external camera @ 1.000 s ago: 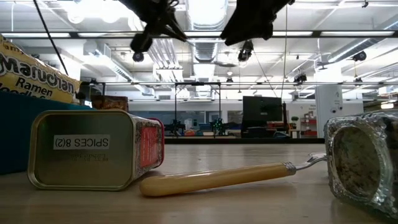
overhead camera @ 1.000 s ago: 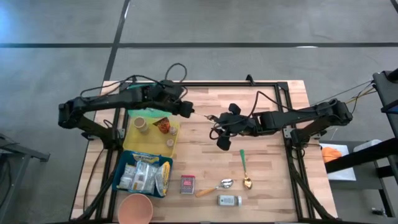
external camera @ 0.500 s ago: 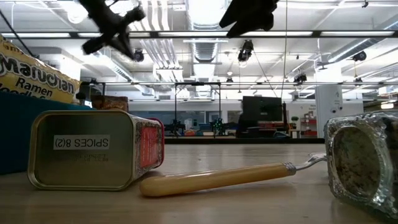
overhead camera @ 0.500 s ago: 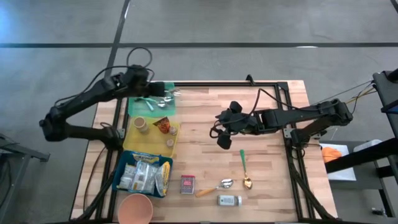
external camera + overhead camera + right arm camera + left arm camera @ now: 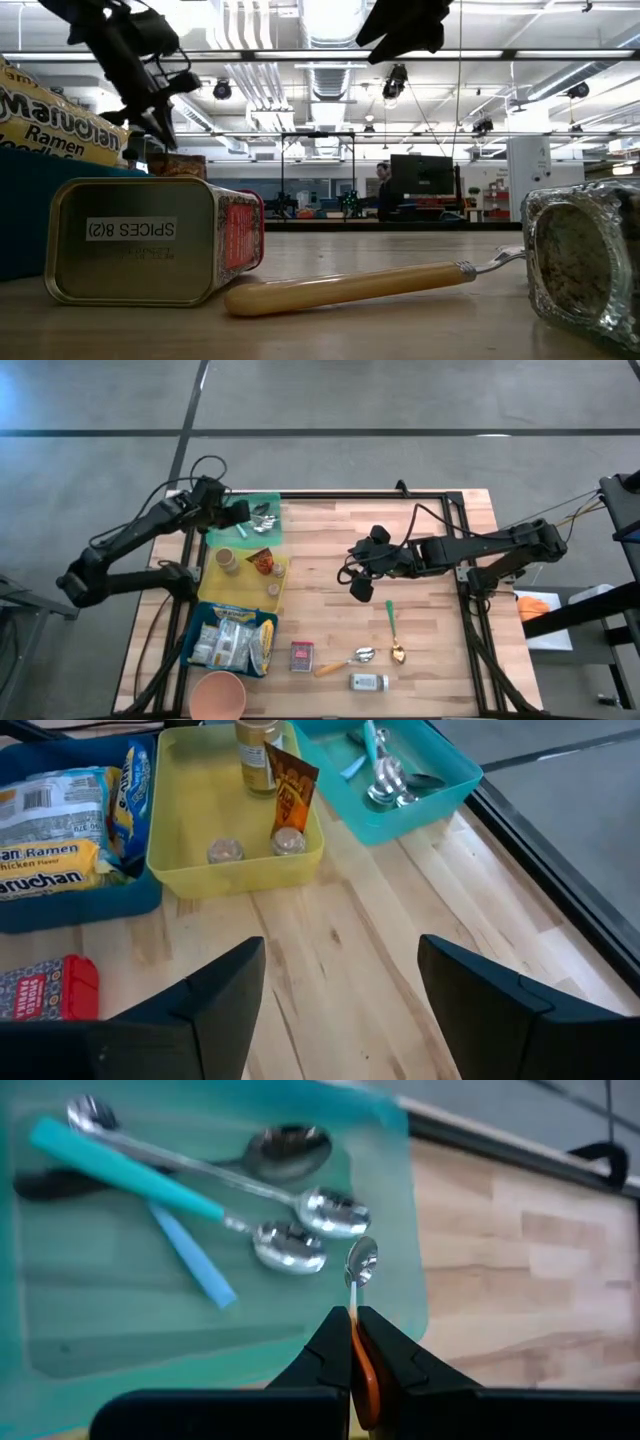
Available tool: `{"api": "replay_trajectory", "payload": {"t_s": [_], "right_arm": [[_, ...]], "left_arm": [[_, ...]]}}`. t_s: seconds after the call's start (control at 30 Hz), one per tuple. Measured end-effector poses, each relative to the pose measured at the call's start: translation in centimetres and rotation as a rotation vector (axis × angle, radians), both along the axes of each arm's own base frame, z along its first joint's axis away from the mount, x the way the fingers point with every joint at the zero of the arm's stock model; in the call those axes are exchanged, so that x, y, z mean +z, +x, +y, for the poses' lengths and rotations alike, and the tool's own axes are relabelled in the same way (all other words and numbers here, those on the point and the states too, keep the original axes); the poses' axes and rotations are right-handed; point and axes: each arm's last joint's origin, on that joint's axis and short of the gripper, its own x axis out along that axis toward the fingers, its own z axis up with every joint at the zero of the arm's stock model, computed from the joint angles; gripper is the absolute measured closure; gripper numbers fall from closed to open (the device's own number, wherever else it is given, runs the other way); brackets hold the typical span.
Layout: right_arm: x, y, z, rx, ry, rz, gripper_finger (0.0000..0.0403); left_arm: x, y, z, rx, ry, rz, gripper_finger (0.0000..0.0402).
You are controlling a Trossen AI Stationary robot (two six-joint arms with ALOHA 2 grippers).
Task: Pick & Place Food Item
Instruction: Put the white spoon into the green bin
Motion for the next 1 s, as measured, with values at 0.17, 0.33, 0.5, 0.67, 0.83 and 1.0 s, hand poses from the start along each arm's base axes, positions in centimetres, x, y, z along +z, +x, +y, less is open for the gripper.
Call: {"api": "replay_trajectory", "payload": {"t_s": [0.17, 0.33, 0.5, 0.67, 0.83, 1.0], "right_arm": [[0.0, 0.0, 0.0, 0.0, 0.0, 0.0, 0.014], [0.0, 0.0, 0.0, 0.0, 0.0, 0.001, 0.014], [0.0, 0.0, 0.0, 0.0, 0.0, 0.001, 0.0139], [0.0, 0.0, 0.0, 0.007, 0.011, 0.0, 0.0139], [-0.1, 0.0, 0.1, 0.037, 0.039, 0.003, 0.0139], [-0.1, 0.0, 0.1, 0.03, 0.048, -0.001, 0.0139]], "left_arm": [[-1.4, -0.7, 0.4, -0.007, -0.071, -0.007, 0.0395], [-2.1, -1.1, 1.1, 0.023, -0.095, 0.008, 0.0395], [-3.0, -0.7, 1.8, 0.017, -0.131, 0.043, 0.0395], [-3.9, -0.2, 2.5, -0.006, -0.155, 0.071, 0.0395], [-4.3, 0.1, 2.9, -0.016, -0.163, 0.092, 0.0395], [-4.7, 0.2, 3.1, -0.023, -0.168, 0.117, 0.0395]]}}
